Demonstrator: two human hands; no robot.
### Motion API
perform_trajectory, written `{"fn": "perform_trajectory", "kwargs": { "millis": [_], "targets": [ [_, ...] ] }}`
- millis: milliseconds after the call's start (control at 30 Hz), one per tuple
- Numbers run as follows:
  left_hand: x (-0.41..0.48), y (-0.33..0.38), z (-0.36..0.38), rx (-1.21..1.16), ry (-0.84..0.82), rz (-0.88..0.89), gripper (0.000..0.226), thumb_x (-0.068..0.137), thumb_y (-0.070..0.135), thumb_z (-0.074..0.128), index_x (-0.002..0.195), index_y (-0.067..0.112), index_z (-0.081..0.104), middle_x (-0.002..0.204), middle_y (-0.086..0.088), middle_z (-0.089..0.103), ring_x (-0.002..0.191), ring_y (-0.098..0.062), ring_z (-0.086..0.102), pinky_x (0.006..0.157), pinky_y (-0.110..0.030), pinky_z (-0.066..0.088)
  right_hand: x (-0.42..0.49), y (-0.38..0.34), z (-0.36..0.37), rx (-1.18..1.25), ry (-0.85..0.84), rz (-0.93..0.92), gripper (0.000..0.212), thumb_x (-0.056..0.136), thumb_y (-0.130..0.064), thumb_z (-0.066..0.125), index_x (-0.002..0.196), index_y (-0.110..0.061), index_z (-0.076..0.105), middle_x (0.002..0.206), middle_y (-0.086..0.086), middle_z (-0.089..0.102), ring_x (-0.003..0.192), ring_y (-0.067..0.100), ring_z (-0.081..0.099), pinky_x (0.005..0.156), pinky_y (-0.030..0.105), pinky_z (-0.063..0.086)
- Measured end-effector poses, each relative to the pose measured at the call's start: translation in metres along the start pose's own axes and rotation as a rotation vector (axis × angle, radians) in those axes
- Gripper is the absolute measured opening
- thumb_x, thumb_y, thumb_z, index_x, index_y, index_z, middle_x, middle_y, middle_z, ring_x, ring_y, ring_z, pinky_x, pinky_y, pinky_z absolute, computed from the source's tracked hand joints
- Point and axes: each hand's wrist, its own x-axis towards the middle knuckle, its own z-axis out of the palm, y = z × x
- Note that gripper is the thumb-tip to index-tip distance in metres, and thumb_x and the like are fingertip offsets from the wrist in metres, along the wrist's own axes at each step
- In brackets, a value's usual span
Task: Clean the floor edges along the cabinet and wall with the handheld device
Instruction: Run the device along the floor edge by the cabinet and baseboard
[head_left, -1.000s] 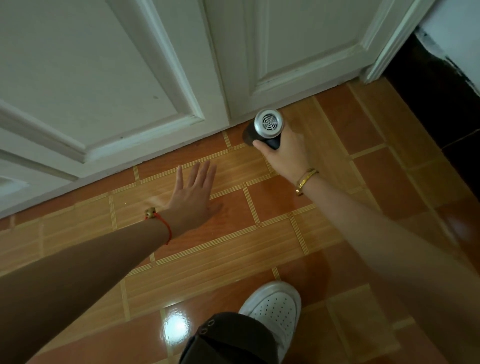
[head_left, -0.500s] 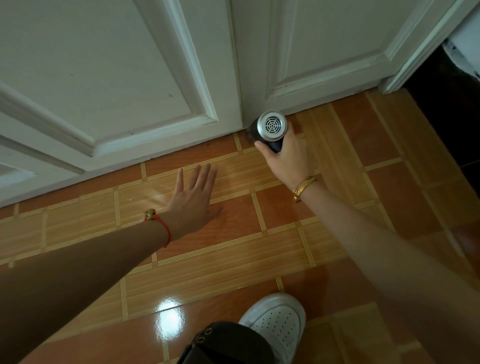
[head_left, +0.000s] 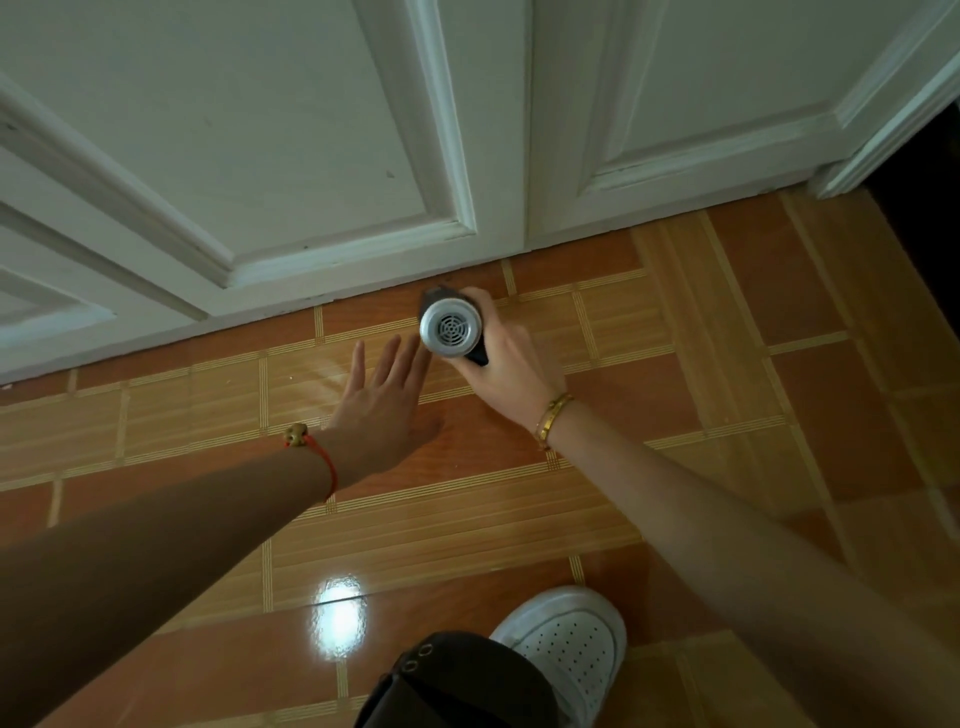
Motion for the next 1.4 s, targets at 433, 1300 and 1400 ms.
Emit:
{"fn": "perform_trajectory", "kwargs": {
  "millis": [433, 1300, 1400],
  "targets": [
    [-0.015, -0.011, 0.004, 0.039, -0.018, -0.052, 0.09, 0.095, 0.064, 0.03, 0.156, 0.011, -0.008, 0.166, -0.01, -0.005, 0.153, -0.029, -0.006, 0.12, -0.059, -0.006, 0.018, -0.008, 0.008, -0.428, -0.087, -0.19, 0.069, 0.085, -0.03, 0.066, 0.144, -0.015, 0.033, 0.098, 0.009, 0.066, 0.073, 0.024, 0.063, 0.053, 0.03, 0.043],
    [-0.004, 0.014, -0.009, 0.111, -0.034, 0.002, 0.09, 0.096, 0.062, 0.03, 0.154, 0.009, -0.015, 0.165, -0.011, -0.012, 0.153, -0.03, -0.01, 0.12, -0.059, -0.005, -0.004, 0.04, -0.033, -0.432, -0.096, -0.091, 0.068, 0.085, -0.026, 0.066, 0.143, -0.015, 0.032, 0.093, 0.008, 0.067, 0.066, 0.02, 0.06, 0.052, 0.032, 0.051],
    [0.001, 0.02, -0.011, 0.109, -0.035, 0.022, 0.09, 0.097, 0.06, 0.032, 0.154, 0.009, -0.015, 0.165, -0.011, -0.013, 0.153, -0.03, -0.01, 0.12, -0.058, -0.006, -0.008, 0.053, -0.045, -0.434, -0.077, -0.03, 0.071, 0.084, -0.025, 0.067, 0.144, -0.017, 0.03, 0.096, 0.009, 0.067, 0.069, 0.022, 0.06, 0.052, 0.033, 0.051]
  ]
}}
